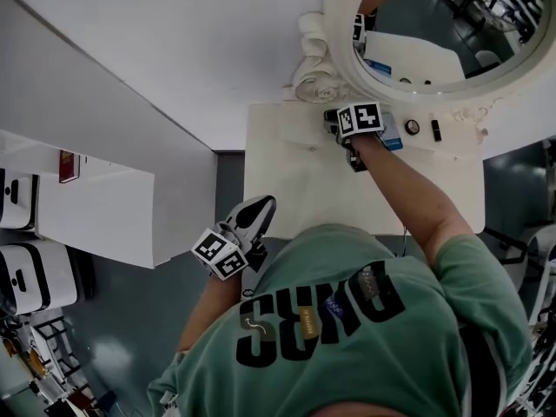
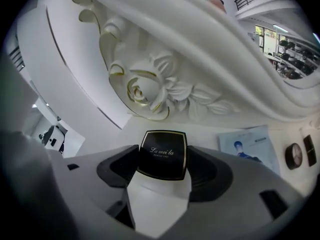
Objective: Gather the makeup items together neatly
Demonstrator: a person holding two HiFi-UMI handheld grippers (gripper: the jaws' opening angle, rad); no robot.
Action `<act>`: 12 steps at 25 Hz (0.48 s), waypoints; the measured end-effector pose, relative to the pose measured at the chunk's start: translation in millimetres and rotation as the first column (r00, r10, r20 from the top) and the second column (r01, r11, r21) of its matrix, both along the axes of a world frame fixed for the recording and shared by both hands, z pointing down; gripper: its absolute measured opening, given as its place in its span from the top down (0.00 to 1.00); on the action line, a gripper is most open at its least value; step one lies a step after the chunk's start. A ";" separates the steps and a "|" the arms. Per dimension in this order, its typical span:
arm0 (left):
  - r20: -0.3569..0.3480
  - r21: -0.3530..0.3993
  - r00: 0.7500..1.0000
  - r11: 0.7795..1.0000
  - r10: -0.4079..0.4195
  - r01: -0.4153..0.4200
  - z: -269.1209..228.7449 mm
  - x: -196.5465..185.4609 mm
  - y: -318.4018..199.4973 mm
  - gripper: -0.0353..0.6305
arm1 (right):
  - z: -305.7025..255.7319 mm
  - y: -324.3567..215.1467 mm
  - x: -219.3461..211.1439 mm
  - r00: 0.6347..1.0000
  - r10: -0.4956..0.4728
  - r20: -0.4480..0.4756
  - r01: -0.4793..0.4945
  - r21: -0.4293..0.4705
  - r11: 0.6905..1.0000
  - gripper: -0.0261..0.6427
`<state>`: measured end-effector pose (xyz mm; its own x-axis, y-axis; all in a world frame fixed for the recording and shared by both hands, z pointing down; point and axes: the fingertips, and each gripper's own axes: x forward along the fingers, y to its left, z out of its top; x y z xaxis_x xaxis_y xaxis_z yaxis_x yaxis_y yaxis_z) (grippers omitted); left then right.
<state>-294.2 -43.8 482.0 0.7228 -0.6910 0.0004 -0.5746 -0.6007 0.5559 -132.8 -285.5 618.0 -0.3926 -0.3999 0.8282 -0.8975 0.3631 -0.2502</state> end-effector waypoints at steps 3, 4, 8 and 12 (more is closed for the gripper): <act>-0.009 -0.010 1.000 1.000 -0.029 0.029 8.0 -19.0 6.7 0.93 | 18.3 -5.6 -1.9 0.998 0.038 -0.056 -0.039 -0.009 0.999 0.52; -0.010 -0.011 0.999 0.999 -0.035 0.034 10.1 -23.1 8.5 0.93 | 20.3 -7.1 -1.1 0.996 0.052 -0.068 -0.053 -0.001 0.999 0.52; -0.011 -0.013 0.999 0.999 -0.046 0.045 16.1 -31.4 12.3 0.93 | 19.5 -8.4 -2.7 0.994 0.085 -0.062 -0.084 0.016 0.996 0.51; -0.020 0.002 1.000 1.000 -0.021 0.021 13.8 -23.4 8.2 0.93 | -6.6 -1.0 -7.0 0.999 0.052 -0.009 -0.051 0.078 0.996 0.46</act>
